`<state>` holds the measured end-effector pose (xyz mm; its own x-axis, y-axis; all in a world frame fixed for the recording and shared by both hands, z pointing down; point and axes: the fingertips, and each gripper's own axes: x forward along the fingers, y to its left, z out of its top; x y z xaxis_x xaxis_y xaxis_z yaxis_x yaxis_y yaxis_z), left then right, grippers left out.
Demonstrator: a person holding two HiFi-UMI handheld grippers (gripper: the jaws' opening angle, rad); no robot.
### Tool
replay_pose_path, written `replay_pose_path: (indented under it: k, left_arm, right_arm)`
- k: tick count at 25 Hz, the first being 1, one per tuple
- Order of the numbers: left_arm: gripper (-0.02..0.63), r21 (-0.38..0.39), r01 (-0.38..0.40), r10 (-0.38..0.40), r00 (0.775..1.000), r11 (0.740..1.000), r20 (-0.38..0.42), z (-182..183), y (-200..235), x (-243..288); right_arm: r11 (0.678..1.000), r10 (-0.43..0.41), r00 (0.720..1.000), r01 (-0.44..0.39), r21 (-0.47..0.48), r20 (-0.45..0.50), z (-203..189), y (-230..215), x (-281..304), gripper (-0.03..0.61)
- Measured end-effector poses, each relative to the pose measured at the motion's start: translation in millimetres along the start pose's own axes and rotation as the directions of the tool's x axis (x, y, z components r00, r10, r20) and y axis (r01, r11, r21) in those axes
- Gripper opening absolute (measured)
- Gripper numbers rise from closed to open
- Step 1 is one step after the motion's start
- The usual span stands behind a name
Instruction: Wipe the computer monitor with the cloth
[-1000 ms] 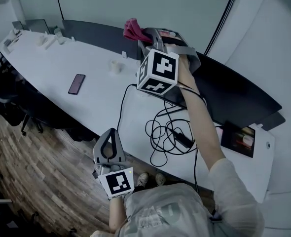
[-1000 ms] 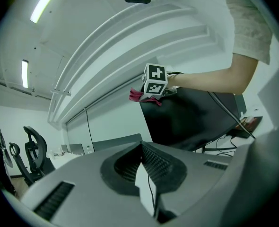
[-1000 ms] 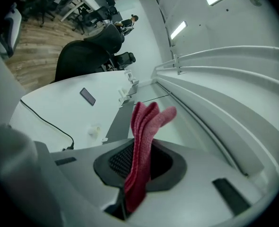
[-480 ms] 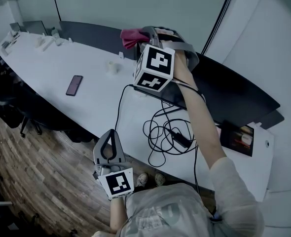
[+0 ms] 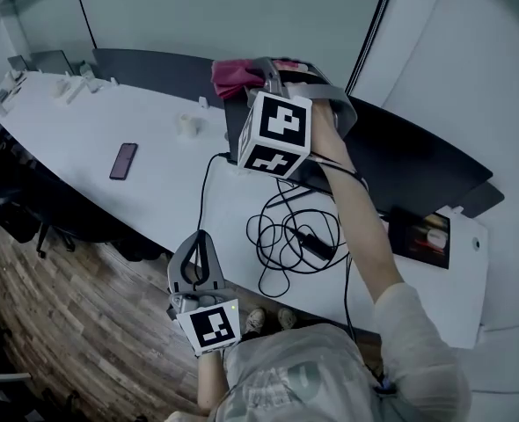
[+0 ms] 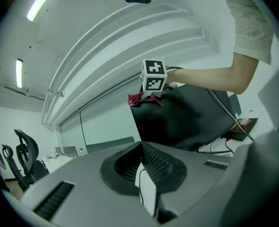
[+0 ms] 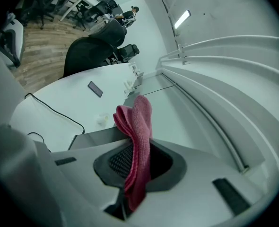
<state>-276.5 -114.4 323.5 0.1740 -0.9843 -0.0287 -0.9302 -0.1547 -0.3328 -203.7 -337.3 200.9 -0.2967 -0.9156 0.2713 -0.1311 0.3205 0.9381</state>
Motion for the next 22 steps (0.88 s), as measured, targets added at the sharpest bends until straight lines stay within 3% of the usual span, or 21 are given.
replay_pose_path:
  k: [11,22]
  left_arm:
    - [0.005,0.025,0.147,-0.148,0.987,0.989,0.062,32.5,-67.7,27.4]
    - [0.005,0.068,0.302,-0.309,0.939,0.951,0.152,75.0,-148.4,56.4]
  right_arm:
    - [0.998,-0.036,0.995,0.040,0.044,-0.095,-87.8,-18.2,-56.5,0.056]
    - [0.997,-0.069,0.976,0.077,0.027,-0.207,-187.3,-17.8,-135.6,0.057]
